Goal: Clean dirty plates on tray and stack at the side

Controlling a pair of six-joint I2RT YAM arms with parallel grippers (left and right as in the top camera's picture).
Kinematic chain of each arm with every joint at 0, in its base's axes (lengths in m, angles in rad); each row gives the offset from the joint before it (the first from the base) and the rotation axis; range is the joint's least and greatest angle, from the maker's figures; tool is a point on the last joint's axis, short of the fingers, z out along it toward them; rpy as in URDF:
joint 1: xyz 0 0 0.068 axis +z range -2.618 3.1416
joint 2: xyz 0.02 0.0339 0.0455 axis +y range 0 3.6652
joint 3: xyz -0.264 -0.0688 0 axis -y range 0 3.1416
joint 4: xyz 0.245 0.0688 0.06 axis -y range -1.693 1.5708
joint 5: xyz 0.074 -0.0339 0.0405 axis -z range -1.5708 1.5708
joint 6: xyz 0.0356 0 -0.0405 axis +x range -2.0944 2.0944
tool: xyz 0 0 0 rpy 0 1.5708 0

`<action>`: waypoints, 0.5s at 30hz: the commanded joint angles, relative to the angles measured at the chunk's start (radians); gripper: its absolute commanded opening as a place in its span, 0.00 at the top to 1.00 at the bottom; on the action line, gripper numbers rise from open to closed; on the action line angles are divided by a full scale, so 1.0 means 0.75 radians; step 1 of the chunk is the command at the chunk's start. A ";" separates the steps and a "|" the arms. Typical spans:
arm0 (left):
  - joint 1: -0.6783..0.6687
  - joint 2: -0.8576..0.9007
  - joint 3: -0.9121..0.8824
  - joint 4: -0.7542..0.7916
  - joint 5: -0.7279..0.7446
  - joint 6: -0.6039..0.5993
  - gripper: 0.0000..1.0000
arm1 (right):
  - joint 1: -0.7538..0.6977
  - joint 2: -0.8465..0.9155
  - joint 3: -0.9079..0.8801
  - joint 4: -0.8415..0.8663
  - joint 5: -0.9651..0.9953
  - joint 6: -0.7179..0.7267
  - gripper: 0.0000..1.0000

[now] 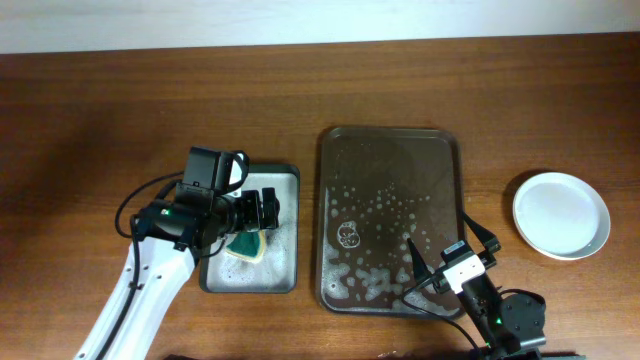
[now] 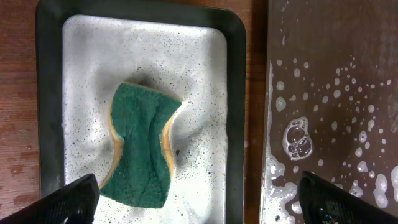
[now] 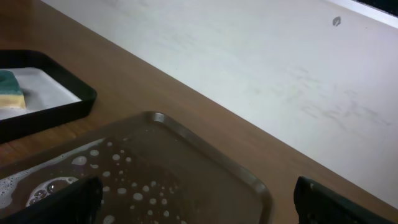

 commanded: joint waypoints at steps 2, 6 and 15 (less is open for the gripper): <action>0.001 -0.001 0.012 0.003 0.013 0.002 0.00 | -0.009 -0.014 -0.014 0.006 -0.007 -0.004 0.01; -0.046 -0.124 -0.065 0.003 0.014 0.002 0.00 | -0.009 -0.014 -0.014 0.006 -0.007 -0.004 0.01; 0.046 -1.181 -0.851 0.914 -0.067 0.230 0.00 | -0.009 -0.014 -0.014 0.006 -0.007 -0.004 0.01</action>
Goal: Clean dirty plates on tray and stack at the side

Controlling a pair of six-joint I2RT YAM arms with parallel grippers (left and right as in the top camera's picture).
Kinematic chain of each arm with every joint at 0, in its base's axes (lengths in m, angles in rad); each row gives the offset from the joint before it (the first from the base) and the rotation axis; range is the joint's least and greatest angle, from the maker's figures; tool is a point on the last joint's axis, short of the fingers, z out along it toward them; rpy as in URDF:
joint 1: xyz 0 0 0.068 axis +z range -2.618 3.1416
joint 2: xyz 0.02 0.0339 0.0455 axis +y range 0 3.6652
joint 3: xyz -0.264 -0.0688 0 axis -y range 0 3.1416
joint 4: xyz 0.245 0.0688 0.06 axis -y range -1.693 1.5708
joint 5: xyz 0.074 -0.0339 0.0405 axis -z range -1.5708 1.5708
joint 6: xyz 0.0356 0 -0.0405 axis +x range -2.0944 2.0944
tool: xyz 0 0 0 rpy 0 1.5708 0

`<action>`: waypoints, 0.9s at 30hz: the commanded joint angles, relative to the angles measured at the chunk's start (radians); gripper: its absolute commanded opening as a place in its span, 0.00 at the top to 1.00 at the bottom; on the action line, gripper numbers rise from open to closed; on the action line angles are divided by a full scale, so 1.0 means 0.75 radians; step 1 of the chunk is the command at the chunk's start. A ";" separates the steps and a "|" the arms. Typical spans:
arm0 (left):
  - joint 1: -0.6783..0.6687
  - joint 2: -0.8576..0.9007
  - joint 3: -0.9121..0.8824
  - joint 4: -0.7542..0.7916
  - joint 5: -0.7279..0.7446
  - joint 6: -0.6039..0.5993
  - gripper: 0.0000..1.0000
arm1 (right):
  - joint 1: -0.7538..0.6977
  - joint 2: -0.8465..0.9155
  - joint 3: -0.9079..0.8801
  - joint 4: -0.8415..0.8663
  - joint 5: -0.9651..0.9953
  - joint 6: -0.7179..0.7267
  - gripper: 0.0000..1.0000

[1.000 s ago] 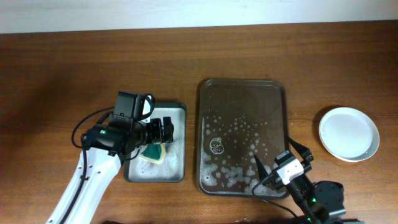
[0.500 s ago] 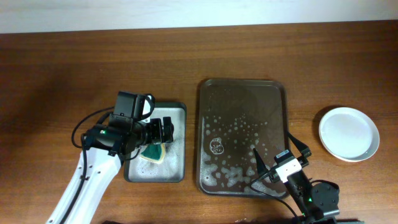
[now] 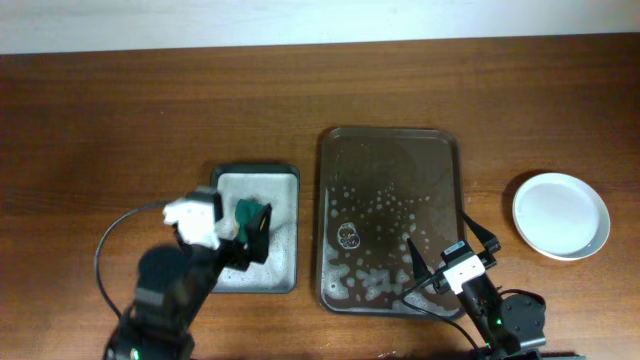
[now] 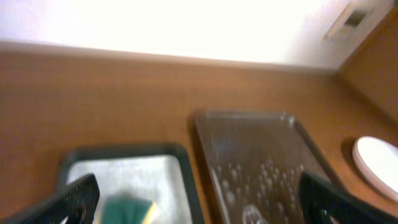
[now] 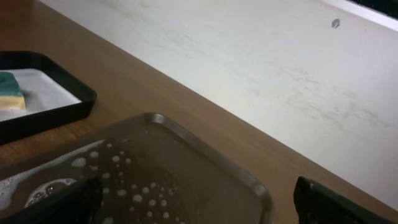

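Observation:
The large dark tray [image 3: 390,150] holds soapy water and suds, with no plate on it. One clean white plate [image 3: 561,214] rests on the table to the right of it, also visible as the plate [image 4: 379,163]. A green and yellow sponge [image 3: 248,216] lies in the small foamy tray [image 3: 285,178]. My left gripper [image 4: 199,205] is open and empty, held near the front of that small tray and looking across the table. At the big tray's front right corner my right gripper [image 5: 196,202] is open and empty too.
The wooden table [image 3: 120,120] runs to a pale wall at the back. The left arm's cable [image 3: 110,245] loops over the table near the front left. The sponge [image 5: 9,90] shows at the left of the right wrist view.
My left arm has drawn back toward the table's front edge and tilted up, so its camera looks across the table instead of down on the sponge. The sponge stays in the small tray. The right arm is unmoved.

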 commanded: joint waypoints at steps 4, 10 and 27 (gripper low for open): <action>0.217 -0.536 -0.416 0.273 -0.022 0.154 0.00 | -0.009 -0.009 -0.012 -0.001 -0.008 -0.004 0.01; 0.309 -0.758 -0.611 0.367 -0.102 0.158 0.00 | -0.009 -0.009 -0.012 -0.001 -0.008 -0.004 0.01; 0.370 -0.755 -0.667 0.175 -0.101 0.158 0.00 | -0.009 -0.009 -0.012 -0.001 -0.008 -0.004 0.01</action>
